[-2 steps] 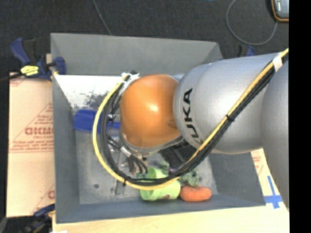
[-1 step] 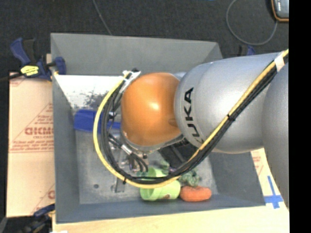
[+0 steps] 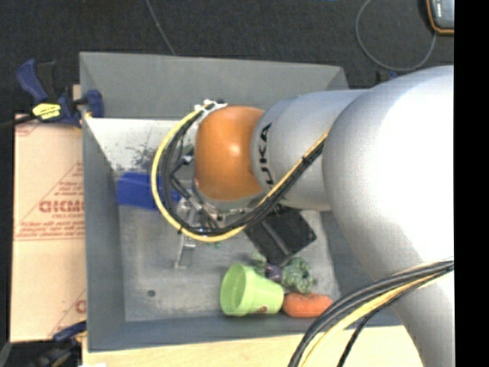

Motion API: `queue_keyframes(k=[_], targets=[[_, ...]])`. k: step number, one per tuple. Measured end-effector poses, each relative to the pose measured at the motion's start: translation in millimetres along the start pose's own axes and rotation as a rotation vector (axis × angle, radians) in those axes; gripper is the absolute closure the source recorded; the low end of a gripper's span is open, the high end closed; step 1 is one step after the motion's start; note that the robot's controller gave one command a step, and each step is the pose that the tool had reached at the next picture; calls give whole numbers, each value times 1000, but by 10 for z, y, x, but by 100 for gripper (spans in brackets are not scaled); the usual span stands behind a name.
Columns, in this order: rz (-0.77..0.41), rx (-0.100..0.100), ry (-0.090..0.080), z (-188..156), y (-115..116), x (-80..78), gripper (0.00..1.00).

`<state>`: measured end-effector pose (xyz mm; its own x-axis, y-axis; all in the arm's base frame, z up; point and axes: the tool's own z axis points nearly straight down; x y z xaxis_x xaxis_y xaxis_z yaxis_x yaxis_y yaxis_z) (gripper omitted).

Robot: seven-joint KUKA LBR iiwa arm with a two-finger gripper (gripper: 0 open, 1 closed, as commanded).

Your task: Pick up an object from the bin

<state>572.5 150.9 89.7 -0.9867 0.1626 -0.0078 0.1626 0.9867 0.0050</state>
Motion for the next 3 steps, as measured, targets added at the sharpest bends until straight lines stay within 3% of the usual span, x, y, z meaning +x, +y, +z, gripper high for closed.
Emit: queue_keyframes(k=[1,2,3], targets=[[-41,-2,-7,-468,-601,-332,0],[165,-4,-1,-97,577,-623,0],[-7,-2,-8,192,551,-595,0]])
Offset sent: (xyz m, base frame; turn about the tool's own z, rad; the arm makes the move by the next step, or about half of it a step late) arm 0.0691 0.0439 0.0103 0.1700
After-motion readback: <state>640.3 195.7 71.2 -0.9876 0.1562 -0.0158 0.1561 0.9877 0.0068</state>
